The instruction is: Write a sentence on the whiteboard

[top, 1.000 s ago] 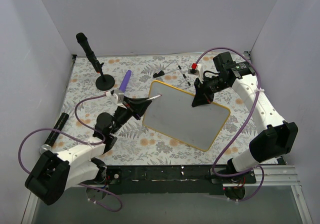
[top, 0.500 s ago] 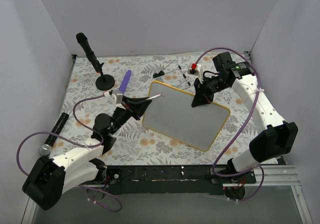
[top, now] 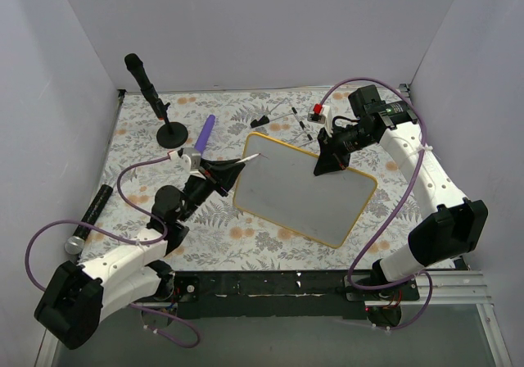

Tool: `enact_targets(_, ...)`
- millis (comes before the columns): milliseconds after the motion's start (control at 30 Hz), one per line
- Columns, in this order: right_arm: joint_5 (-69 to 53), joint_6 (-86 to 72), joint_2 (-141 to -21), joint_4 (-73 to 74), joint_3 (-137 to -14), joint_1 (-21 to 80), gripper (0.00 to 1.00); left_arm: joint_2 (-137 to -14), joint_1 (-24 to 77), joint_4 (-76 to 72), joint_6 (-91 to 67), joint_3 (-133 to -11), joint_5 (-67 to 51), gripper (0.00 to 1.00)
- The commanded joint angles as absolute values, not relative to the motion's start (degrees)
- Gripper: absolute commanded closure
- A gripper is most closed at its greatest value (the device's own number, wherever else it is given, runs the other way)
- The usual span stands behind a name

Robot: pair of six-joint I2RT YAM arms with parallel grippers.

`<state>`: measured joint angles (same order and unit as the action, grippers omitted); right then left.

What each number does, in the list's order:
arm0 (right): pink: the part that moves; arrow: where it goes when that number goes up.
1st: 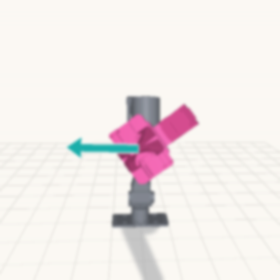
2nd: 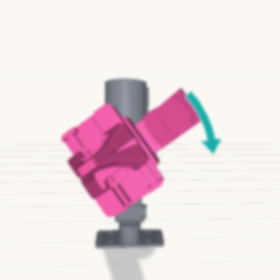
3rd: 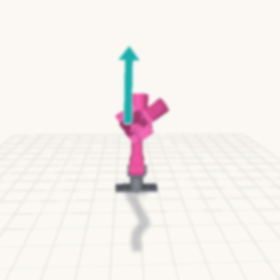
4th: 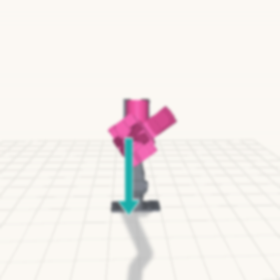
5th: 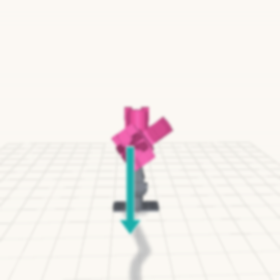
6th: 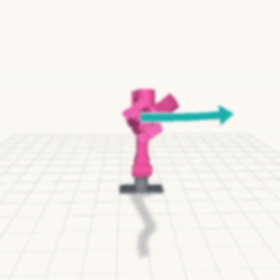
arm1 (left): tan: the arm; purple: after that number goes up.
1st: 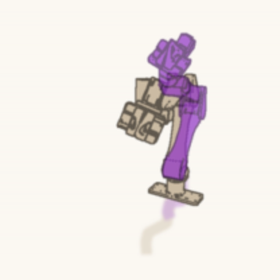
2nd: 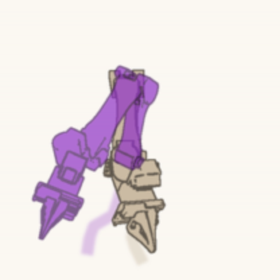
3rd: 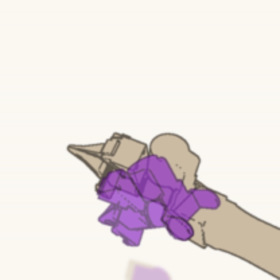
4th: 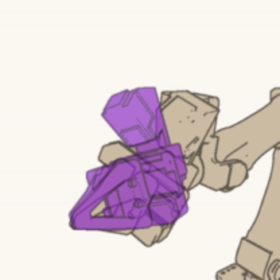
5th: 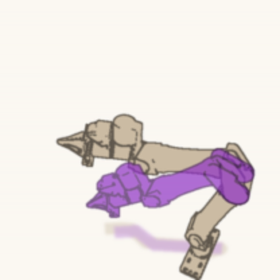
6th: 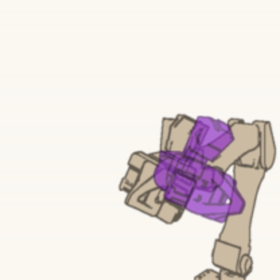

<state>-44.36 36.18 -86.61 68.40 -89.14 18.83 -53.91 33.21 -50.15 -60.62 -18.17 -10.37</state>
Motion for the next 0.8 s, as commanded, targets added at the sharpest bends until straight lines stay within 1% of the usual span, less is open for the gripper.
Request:
enact_targets(0, -49.9, 37.0, -84.6, 65.7, -90.1, 19.2, 0.99, -54.5, 33.2, -50.0, -59.5, -19.5, -9.5, 1.00)
enact_targets(400, -50.0, 36.9, -84.7, 65.8, -90.1, 19.1, 0.99, -55.9, 33.2, -49.1, -59.1, -19.8, -8.7, 1.00)
enact_targets(767, -49.8, 36.9, -84.9, 65.9, -90.4, 19.2, 0.99, -51.4, 33.2, -39.8, -59.9, -17.1, -7.9, 1.00)
